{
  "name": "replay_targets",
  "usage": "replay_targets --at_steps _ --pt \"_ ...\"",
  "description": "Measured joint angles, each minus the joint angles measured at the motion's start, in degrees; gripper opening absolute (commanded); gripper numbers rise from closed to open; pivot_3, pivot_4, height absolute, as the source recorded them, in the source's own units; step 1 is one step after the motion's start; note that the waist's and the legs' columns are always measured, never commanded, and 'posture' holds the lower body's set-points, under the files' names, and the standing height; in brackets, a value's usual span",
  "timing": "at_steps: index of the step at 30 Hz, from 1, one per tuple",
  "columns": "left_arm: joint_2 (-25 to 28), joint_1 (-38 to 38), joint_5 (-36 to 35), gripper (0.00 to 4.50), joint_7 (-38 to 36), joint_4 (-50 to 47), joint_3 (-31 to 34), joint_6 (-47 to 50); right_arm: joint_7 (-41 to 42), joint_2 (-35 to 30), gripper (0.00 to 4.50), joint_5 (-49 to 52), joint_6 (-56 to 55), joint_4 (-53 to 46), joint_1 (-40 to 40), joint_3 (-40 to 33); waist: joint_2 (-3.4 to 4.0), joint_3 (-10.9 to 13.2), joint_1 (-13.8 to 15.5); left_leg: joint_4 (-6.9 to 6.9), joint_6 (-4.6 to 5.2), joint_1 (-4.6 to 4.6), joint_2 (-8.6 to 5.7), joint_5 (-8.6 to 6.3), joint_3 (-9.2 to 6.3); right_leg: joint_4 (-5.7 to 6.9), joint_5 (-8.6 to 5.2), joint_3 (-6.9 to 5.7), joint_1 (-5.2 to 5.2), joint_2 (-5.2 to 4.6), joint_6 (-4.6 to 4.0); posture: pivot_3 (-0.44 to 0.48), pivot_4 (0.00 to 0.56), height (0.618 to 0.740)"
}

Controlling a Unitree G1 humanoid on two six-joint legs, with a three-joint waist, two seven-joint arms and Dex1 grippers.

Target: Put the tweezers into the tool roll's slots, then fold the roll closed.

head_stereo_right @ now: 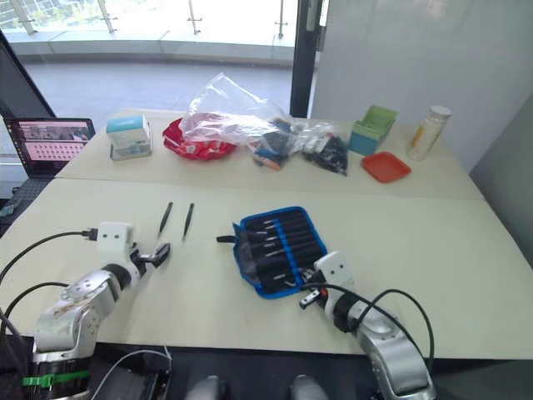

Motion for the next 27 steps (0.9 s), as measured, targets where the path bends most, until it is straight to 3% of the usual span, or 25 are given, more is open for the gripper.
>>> replay_targets --at_steps 8,12,22,27 --pt "-1.4 -6.3 2.2 4.49 0.2 9.4 -1.7 -3.4 -0.5 0.0 0.0 0.0 0.0 0.0 0.3 -0.2 0.51 -0.3 0.2 0.0 -0.01 0.15 -0.03 0.03 -0.01 -0.01 0.0 0.0 0.17 0.0 0.0 0.0 0.15 0.717" --pt "-2.3 -10.0 3.6 3.37 0.1 15.4 -2.3 -6.1 -0.8 -0.1 0.0 0.0 0.0 -0.1 0.7 -0.4 0.54 -0.3 0.6 -0.01 -0.01 0.44 -0.08 0.03 -0.03 -0.05 -0.02 0.0 0.54 -0.01 0.03 0.0 0.15 0.717" --pt "-4.3 -14.9 6.4 0.03 -0.5 23.4 -2.3 -10.5 -1.2 -0.5 0.0 0.0 0.2 -0.4 1.2 -1.2 0.54 -0.3 1.7 -0.02 -0.01 0.52 -0.35 0.03 -0.12 -0.09 -0.09 0.03 0.72 -0.21 0.17 0.0 0.15 0.717" --pt "-4.9 -15.4 6.7 0.03 -1.2 24.3 -2.3 -11.5 -1.2 -0.4 0.0 -0.1 0.2 -0.4 1.2 -1.2 0.54 -0.3 1.7 -0.02 -0.01 0.51 -0.37 0.03 -0.16 -0.09 -0.11 0.02 0.72 -0.22 0.19 0.0 0.15 0.717"
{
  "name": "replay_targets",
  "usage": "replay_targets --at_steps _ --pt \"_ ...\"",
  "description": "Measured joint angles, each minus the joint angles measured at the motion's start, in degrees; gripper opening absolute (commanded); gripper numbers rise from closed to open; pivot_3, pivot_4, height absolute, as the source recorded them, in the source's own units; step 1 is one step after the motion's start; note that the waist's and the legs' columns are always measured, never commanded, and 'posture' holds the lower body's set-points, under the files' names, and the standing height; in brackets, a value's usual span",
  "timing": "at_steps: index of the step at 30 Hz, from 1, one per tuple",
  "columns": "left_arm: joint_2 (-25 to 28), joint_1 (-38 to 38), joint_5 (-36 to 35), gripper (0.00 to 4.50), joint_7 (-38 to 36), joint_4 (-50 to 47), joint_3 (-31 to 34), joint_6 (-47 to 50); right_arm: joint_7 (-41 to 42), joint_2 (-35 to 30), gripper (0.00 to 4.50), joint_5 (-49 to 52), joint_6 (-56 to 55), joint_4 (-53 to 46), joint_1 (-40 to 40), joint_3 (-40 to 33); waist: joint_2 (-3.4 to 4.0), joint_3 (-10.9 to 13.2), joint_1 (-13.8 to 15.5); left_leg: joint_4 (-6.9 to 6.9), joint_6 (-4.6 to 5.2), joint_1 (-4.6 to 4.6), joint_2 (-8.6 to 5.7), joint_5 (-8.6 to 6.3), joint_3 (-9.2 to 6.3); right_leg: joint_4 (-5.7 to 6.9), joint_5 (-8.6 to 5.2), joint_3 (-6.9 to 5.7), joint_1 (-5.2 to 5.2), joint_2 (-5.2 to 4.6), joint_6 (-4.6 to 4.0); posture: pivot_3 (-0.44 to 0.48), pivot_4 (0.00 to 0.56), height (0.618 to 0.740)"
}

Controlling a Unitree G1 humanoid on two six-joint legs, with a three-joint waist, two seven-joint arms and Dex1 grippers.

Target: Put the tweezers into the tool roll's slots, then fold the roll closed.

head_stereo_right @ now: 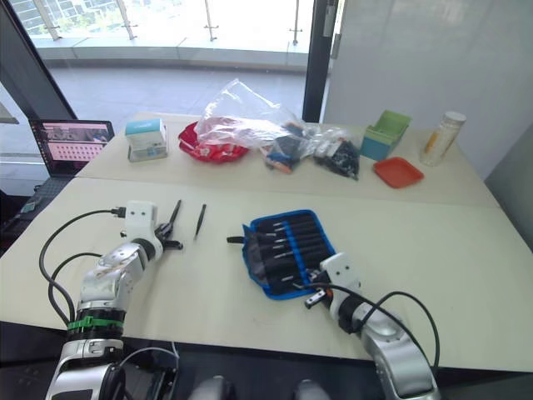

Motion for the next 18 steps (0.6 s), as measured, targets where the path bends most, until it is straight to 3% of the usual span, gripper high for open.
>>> replay_targets --at_steps 11,18 --pt "0.9 0.2 -0.1 0.03 -0.7 0.2 0.8 -1.3 0.0 0.5 0.0 -0.4 0.0 0.0 -0.2 0.2 -0.06 0.0 -0.3 -0.02 0.0 -0.02 0.0 0.0 -0.03 -0.01 -0.01 0.0 -0.03 0.01 0.02 0.0 0.15 0.717" --pt "0.8 1.2 -0.5 0.03 -0.5 -5.0 1.6 -2.6 0.1 0.6 0.0 -0.3 0.0 -0.6 -0.2 0.6 -0.54 0.3 -0.8 -0.07 -0.01 -0.43 0.01 0.0 -0.16 -0.01 0.01 -0.03 -0.36 0.02 -0.01 0.0 0.15 0.717"
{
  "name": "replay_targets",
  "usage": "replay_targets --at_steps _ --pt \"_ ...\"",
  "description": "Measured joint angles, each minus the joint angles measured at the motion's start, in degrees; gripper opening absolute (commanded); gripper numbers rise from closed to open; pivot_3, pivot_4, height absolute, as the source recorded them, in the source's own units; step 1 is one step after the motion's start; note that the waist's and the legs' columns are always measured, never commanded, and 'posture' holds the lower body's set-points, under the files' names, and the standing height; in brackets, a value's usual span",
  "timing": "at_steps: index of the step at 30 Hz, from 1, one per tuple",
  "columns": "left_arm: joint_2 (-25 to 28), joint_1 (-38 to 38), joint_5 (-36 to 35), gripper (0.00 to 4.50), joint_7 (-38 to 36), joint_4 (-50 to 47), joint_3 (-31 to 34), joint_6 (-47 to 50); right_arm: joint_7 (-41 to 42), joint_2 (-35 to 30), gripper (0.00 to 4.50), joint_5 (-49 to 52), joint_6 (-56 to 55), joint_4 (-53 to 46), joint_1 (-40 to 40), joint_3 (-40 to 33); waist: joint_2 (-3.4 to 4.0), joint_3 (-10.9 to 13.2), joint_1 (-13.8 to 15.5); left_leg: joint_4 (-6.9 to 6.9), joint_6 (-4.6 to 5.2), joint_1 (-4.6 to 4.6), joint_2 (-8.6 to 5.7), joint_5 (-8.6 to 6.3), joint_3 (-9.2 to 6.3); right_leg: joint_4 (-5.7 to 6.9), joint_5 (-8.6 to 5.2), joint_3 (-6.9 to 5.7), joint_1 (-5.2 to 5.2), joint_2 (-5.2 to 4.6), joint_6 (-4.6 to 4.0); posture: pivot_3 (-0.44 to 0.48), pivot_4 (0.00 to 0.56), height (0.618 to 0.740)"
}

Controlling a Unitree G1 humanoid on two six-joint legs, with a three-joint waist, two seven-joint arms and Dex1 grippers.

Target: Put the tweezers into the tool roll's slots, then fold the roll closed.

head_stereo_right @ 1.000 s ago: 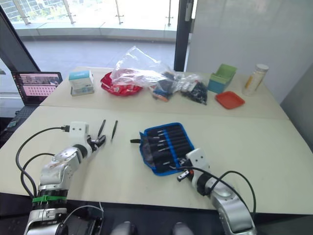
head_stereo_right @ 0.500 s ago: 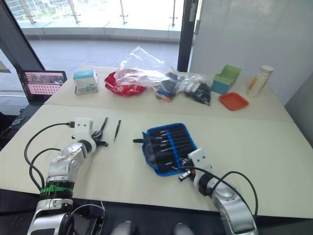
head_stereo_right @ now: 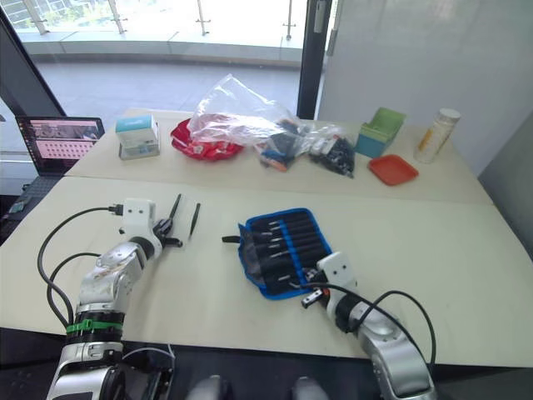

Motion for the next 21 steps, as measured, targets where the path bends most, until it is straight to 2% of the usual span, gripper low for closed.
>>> replay_targets --at_steps 6,10,14,18,21 --pt "0.9 0.0 -0.6 0.03 -1.6 -5.4 -0.4 -0.5 0.0 0.0 0.0 0.0 0.0 -0.1 0.0 0.2 -0.01 0.0 -0.5 0.0 0.0 -0.14 -0.05 0.0 -0.17 0.01 0.01 -0.07 -0.07 0.0 -0.01 0.0 0.15 0.717" --pt "1.0 0.0 -2.2 0.03 -5.1 -9.4 -2.5 -0.5 0.0 0.2 0.0 0.0 0.0 -0.1 0.0 0.3 -0.01 0.0 -0.7 -0.01 0.0 -0.16 -0.06 0.0 -0.2 0.01 0.01 -0.07 -0.07 0.0 -0.01 0.0 0.15 0.717" --pt "1.7 -0.6 -6.9 0.03 -12.0 -12.8 -5.2 3.6 -0.1 0.4 0.0 0.0 0.0 -0.1 0.0 0.4 0.01 0.1 -0.9 -0.01 0.0 -0.18 -0.07 0.0 -0.24 0.01 0.01 -0.09 -0.07 0.02 -0.01 0.0 0.15 0.717" --pt "6.8 -2.7 -12.7 0.03 -25.1 -18.7 -13.7 10.8 -0.1 0.4 0.0 -0.1 0.0 -0.3 0.5 0.4 0.01 0.1 -1.0 -0.01 -0.01 -0.22 -0.08 0.01 -0.29 -0.01 0.0 -0.09 -0.07 0.05 0.0 0.0 0.15 0.717" --pt "7.7 -4.4 -14.9 0.03 -30.2 -21.6 -18.7 14.1 -0.1 0.4 0.0 -0.1 0.0 -0.4 0.4 0.6 0.09 0.2 -1.1 -0.02 -0.01 -0.2 -0.07 0.01 -0.29 -0.01 0.0 -0.06 -0.07 0.08 0.0 0.0 0.15 0.717"
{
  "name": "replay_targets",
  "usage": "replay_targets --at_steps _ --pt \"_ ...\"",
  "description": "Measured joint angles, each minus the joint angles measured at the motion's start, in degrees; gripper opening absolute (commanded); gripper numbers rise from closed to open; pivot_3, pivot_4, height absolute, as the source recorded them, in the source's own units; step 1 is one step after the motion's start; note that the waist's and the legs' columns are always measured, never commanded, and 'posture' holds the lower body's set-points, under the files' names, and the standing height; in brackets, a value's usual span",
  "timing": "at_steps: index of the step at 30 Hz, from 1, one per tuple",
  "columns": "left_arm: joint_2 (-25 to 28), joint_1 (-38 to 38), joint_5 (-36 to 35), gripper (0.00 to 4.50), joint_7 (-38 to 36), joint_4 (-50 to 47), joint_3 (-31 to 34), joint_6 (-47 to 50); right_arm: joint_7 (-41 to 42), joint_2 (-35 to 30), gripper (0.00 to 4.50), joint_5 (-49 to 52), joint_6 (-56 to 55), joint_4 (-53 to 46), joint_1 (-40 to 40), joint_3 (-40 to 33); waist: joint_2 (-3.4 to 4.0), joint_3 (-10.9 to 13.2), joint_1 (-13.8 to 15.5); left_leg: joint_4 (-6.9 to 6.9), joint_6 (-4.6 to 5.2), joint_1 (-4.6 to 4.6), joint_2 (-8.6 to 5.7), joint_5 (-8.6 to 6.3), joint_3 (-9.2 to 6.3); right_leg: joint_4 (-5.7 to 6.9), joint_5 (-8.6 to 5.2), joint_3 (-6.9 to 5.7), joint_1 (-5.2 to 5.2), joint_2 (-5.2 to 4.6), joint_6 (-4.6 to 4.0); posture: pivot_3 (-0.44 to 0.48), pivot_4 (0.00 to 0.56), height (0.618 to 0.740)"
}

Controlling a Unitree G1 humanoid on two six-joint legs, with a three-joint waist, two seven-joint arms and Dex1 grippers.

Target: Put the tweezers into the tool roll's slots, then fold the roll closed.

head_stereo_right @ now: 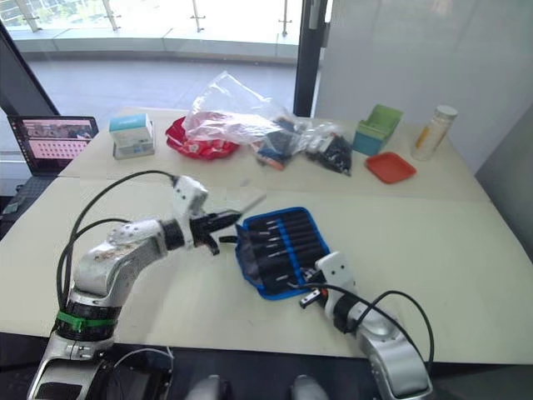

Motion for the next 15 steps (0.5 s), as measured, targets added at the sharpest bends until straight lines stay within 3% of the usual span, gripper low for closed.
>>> replay_targets --at_steps 7,15 --pt "7.1 -1.5 0.4 0.03 -5.3 -2.7 -10.0 8.5 -0.7 0.0 0.0 -0.1 0.0 -1.0 0.8 -0.2 0.08 0.2 0.2 -0.01 0.01 -0.12 -0.02 0.01 -0.11 -0.02 -0.01 0.01 -0.06 0.04 0.0 0.0 0.15 0.717" --pt "14.1 -12.4 3.1 0.03 -9.9 -4.2 -17.8 14.1 -1.8 0.6 0.0 0.0 0.0 -1.7 1.2 0.0 0.05 0.3 0.1 -0.02 -0.03 -0.35 -0.03 0.06 -0.13 0.03 -0.01 0.03 -0.36 0.08 0.0 0.0 0.15 0.717"
